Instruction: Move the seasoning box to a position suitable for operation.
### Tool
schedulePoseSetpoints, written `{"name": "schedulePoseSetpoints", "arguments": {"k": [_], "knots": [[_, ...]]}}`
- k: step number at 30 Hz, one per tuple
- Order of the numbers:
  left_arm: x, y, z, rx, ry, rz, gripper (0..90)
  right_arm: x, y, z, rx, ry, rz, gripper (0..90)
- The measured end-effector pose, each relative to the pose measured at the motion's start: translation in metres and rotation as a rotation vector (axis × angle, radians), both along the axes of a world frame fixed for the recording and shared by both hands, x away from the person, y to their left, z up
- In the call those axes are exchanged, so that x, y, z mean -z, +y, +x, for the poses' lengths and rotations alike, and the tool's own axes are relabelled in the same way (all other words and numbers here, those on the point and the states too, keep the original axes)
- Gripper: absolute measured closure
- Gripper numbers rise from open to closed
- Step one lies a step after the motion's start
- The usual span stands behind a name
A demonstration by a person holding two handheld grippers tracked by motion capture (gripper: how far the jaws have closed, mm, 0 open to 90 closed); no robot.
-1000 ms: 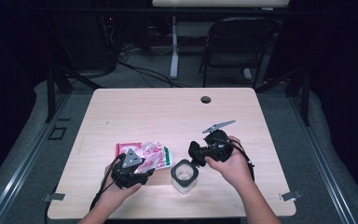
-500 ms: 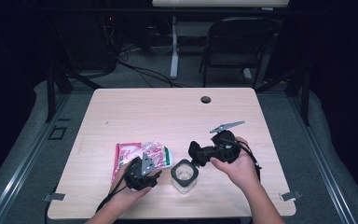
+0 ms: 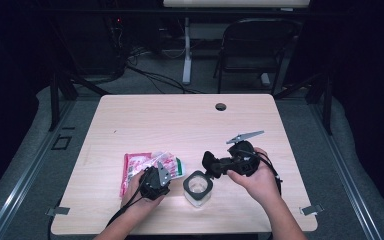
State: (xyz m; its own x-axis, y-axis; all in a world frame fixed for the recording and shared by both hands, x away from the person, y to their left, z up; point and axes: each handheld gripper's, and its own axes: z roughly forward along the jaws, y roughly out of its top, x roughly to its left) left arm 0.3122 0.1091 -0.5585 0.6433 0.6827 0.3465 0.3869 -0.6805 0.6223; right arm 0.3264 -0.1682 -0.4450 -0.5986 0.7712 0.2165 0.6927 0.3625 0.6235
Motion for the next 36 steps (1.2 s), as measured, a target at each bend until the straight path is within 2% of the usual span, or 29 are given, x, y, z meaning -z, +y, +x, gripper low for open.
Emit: {"name": "schedulePoseSetpoints", "arguments": {"k": [4,6,8,9,12,13,16,18,19,20,21,24,25,26,29,32,36], "knots": [[-0.002,0.002,0.001,-0.003,-0.003,-0.013,58.0,-0.001,0.001,-0.001,-0.001,-0.005,-0.002,62.8],[-0.004,0.006,0.002,0.000,0.000,-0.023,66.8,-0.004,0.001,-0.002,-0.009,-0.004,-0.006,62.6],[-0.005,0.007,0.003,-0.005,0.003,-0.031,70.1,-0.004,0.001,-0.003,-0.008,-0.007,-0.004,62.6],[-0.006,0.011,0.005,-0.016,0.032,-0.063,72.0,-0.007,0.001,-0.005,-0.010,-0.013,-0.009,62.6],[-0.007,0.014,0.007,-0.024,0.046,-0.086,77.8,-0.009,0.000,-0.006,-0.009,-0.022,-0.007,62.4],[-0.009,0.018,0.009,-0.029,0.059,-0.113,80.0,-0.012,-0.001,-0.008,-0.008,-0.026,-0.008,62.3],[-0.011,0.022,0.010,-0.031,0.067,-0.129,85.5,-0.014,-0.002,-0.010,-0.009,-0.029,-0.010,62.2],[-0.013,0.026,0.011,-0.036,0.071,-0.154,86.9,-0.018,-0.004,-0.013,-0.008,-0.042,-0.012,62.2],[-0.016,0.030,0.013,-0.042,0.086,-0.178,87.6,-0.020,-0.005,-0.014,-0.007,-0.045,-0.015,62.2],[-0.016,0.030,0.013,-0.042,0.086,-0.178,88.0,-0.020,-0.005,-0.014,-0.007,-0.045,-0.015,62.2],[-0.017,0.034,0.014,-0.048,0.093,-0.205,88.3,-0.022,-0.006,-0.016,-0.010,-0.053,-0.018,62.3],[-0.019,0.038,0.014,-0.052,0.097,-0.224,89.5,-0.025,-0.006,-0.018,-0.012,-0.067,-0.014,62.3],[-0.022,0.042,0.014,-0.052,0.105,-0.245,89.8,-0.028,-0.007,-0.021,-0.013,-0.073,-0.014,62.5],[-0.022,0.042,0.014,-0.052,0.105,-0.245,90.0,-0.028,-0.007,-0.021,-0.013,-0.073,-0.014,62.5],[-0.027,0.051,0.013,-0.051,0.102,-0.268,90.0,-0.034,-0.006,-0.026,-0.017,-0.111,-0.012,64.0],[-0.031,0.055,0.012,-0.047,0.107,-0.269,90.0,-0.037,-0.005,-0.029,-0.019,-0.117,-0.011,64.2],[-0.040,0.066,0.009,-0.051,0.091,-0.284,90.0,-0.042,0.001,-0.035,-0.045,-0.146,-0.007,64.4]]}}
